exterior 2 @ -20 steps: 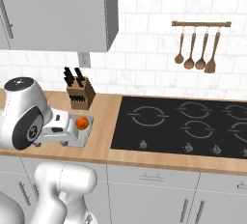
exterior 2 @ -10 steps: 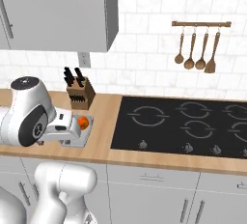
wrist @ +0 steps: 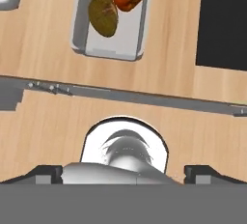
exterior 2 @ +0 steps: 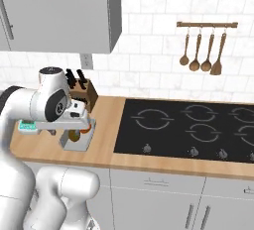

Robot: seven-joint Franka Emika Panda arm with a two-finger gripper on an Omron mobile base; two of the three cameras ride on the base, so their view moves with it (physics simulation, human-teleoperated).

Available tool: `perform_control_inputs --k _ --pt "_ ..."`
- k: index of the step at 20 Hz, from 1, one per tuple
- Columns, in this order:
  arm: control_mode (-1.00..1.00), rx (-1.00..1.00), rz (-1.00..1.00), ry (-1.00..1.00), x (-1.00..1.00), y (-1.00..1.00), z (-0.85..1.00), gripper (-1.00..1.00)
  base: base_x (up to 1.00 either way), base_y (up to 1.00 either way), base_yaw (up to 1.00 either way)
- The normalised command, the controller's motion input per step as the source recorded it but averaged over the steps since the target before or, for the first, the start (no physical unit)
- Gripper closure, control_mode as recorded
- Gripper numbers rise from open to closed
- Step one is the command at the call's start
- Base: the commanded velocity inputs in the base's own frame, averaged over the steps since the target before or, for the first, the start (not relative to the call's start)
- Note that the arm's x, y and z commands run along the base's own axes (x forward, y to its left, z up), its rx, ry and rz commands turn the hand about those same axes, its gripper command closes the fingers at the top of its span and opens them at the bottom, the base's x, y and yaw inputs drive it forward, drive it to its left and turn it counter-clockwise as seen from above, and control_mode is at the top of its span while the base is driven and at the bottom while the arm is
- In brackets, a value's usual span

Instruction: Take the meat container that has the shrimp and place it on the second highest rack of the freezer. Then take the vegetable container that has the avocado and squash and place it on the highest rack of the freezer.

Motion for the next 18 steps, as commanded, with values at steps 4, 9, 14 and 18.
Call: perform_control_inputs --k 4,9,14,18 --pt "-1.0 0.09 -0.18 0.03 0.83 0.0 -0.54 -1.0 0.0 0.0 0.0" --pt "-1.0 -0.01 -0.15 0.24 0.9 0.0 -0.45 -1.0 0.0 0.0 0.0" --pt "-1.0 -0.04 -0.05 0.22 0.54 0.0 -0.33 -1.0 0.0 0.0 0.0" --pt "-1.0 0.0 -0.03 0.13 0.28 0.0 -0.29 -1.0 0.0 0.0 0.0"
